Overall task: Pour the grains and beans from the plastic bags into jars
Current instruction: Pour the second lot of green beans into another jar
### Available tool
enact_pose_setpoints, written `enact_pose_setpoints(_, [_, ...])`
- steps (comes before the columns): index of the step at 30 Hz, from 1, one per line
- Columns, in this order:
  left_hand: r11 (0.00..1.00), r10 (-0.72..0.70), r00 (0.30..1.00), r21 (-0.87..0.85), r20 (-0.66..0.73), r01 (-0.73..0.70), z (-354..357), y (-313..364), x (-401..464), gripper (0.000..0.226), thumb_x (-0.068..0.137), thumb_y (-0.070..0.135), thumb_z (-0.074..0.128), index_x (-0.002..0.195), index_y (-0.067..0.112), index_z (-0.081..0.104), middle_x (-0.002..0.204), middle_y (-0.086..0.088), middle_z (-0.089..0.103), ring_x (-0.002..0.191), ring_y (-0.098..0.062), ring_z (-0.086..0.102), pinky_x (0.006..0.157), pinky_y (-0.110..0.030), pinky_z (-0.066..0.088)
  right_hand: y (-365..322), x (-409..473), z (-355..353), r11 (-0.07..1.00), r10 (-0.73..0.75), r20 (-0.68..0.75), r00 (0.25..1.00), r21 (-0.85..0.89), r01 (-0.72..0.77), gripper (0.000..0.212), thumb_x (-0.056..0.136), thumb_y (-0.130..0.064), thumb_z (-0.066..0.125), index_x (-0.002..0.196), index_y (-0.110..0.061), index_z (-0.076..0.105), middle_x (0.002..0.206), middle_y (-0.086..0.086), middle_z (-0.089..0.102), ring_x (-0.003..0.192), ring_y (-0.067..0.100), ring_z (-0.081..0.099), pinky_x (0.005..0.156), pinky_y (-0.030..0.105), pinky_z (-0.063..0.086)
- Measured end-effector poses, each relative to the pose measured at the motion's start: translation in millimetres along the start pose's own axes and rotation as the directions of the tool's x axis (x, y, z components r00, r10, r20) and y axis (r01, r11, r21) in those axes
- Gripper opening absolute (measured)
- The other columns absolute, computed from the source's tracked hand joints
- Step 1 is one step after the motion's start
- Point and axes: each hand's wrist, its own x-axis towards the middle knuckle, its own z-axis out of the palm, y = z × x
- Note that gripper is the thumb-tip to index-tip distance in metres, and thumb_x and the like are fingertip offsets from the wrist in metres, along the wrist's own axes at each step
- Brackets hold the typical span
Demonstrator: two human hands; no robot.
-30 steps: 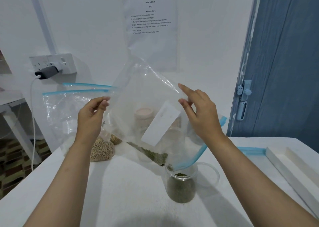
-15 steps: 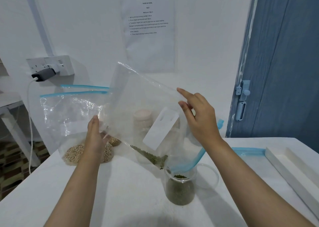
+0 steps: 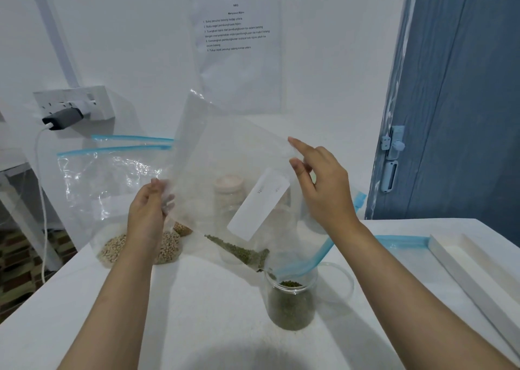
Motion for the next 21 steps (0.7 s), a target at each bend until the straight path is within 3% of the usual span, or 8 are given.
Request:
enact_pose_setpoints(4, [1.000,0.009,1.000,0.025,-0.021,-0.009,2.1,1.2,3.4,0.026,0.100,0.045,0.048,0.092,0.024,0.061,0.112,-0.001,0.063,0.100,-0.016,0.063,0.091,-0.028,0.050,0.8,1.2,-1.5,1.000,-0.001,0.008,1.000,-0.002,0.002,0.036,0.104,-0.026,0.051,0.140,-0.022,0.056,0.087,-0.001,0.056,0.085,0.015,0.052,0.077,0.010,0.035])
enact_pose_setpoints(10, [0.999,0.046,0.997,0.029,-0.063,-0.045,9.4,5.9,1.7,0.029,0.101,0.047,0.044,0.096,0.023,0.060,0.103,0.011,0.063,0.093,-0.011,0.062,0.085,-0.020,0.048,1.9,-0.1,-4.0,0.999,0.043,-0.050,0.998,0.022,-0.042,0.036,0.103,-0.025,0.053,0.139,-0.020,0.057,0.085,0.000,0.056,0.083,0.010,0.050,0.080,0.005,0.033])
enact_pose_setpoints(13, [0.984,-0.051,0.997,-0.171,-0.055,0.041,14.1,4.3,0.7,0.029,0.105,0.042,0.038,0.120,0.020,0.049,0.123,0.001,0.059,0.108,-0.017,0.062,0.094,-0.024,0.048,2.2,-0.8,-4.8,0.999,0.046,-0.054,0.997,0.011,-0.045,0.036,0.103,-0.024,0.052,0.139,-0.019,0.057,0.085,-0.001,0.056,0.083,0.011,0.050,0.079,0.005,0.033])
enact_pose_setpoints(15, [0.912,-0.178,0.984,-0.374,0.005,0.167,13.3,0.6,-4.3,0.026,0.104,0.042,0.043,0.118,0.020,0.048,0.126,-0.010,0.057,0.120,-0.023,0.060,0.102,-0.032,0.048,1.8,-2.5,-5.7,0.999,0.039,-0.063,0.997,0.012,-0.038,0.036,0.103,-0.025,0.053,0.138,-0.019,0.058,0.083,-0.002,0.054,0.082,0.012,0.050,0.079,0.007,0.034])
enact_pose_setpoints(17, [0.898,-0.227,0.973,-0.376,0.052,0.229,12.7,-1.3,-8.1,0.013,0.104,0.034,0.045,0.109,0.022,0.050,0.127,-0.011,0.058,0.124,-0.027,0.058,0.100,-0.036,0.048,0.7,-5.0,-6.3,0.999,0.031,-0.072,0.997,0.009,-0.031,0.036,0.103,-0.025,0.052,0.138,-0.018,0.058,0.083,-0.002,0.054,0.082,0.012,0.050,0.080,0.008,0.034])
enact_pose_setpoints(21, [0.951,-0.126,0.992,-0.284,0.009,0.123,16.0,8.5,-6.2,0.022,0.105,0.029,0.045,0.125,0.020,0.045,0.136,-0.011,0.058,0.121,-0.028,0.061,0.104,-0.045,0.047,-0.5,-6.1,-8.6,0.999,0.034,-0.101,0.994,0.009,-0.033,0.036,0.103,-0.026,0.051,0.138,-0.018,0.058,0.083,-0.003,0.054,0.082,0.010,0.050,0.079,0.007,0.035])
